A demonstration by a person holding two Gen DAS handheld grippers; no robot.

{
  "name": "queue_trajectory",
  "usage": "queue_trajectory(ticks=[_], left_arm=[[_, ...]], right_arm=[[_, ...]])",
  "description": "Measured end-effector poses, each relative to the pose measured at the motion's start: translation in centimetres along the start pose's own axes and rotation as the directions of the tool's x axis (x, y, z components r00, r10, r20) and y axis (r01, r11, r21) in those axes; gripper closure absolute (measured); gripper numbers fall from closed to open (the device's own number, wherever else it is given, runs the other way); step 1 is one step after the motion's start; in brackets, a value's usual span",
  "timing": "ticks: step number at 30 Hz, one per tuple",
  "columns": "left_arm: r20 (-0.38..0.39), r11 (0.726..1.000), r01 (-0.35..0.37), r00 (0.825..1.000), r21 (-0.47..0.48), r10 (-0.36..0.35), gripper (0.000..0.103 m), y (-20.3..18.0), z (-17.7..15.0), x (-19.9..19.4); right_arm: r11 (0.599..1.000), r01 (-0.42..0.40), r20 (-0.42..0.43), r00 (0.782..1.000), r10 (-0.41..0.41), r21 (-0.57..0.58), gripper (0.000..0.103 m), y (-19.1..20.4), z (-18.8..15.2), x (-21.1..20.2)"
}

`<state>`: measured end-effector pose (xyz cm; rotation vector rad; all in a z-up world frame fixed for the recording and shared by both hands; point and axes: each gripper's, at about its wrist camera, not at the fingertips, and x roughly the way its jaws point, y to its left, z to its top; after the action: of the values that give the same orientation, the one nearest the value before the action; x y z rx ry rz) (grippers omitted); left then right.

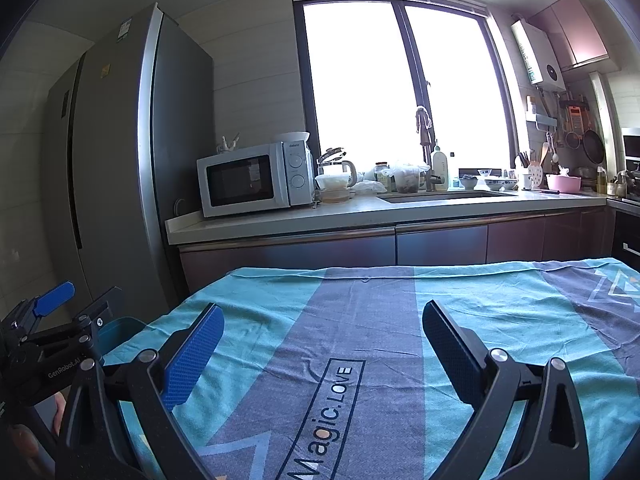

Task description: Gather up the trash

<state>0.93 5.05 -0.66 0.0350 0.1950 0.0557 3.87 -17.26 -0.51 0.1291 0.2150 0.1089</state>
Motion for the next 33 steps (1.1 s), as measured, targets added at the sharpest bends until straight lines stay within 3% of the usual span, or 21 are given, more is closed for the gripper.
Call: queue_trajectory(ticks=[26,33], left_arm=[[-0.002,1.000,0.020,1.000,0.013,-0.020,0.006,-0.1,0.2,0.3],[-0.051,0.999,0.042,0.998,0.019,-0.041,0.006,-0.4,0.3,1.6]], right_arm=[[1.000,0.002,-0.003,1.000,-0.002,0.011,0.007,-0.4,0.0,0.0],[1.000,0.015,-0.016,1.000,-0.015,0.015,0.007,-1.1,-0.2,0.3]])
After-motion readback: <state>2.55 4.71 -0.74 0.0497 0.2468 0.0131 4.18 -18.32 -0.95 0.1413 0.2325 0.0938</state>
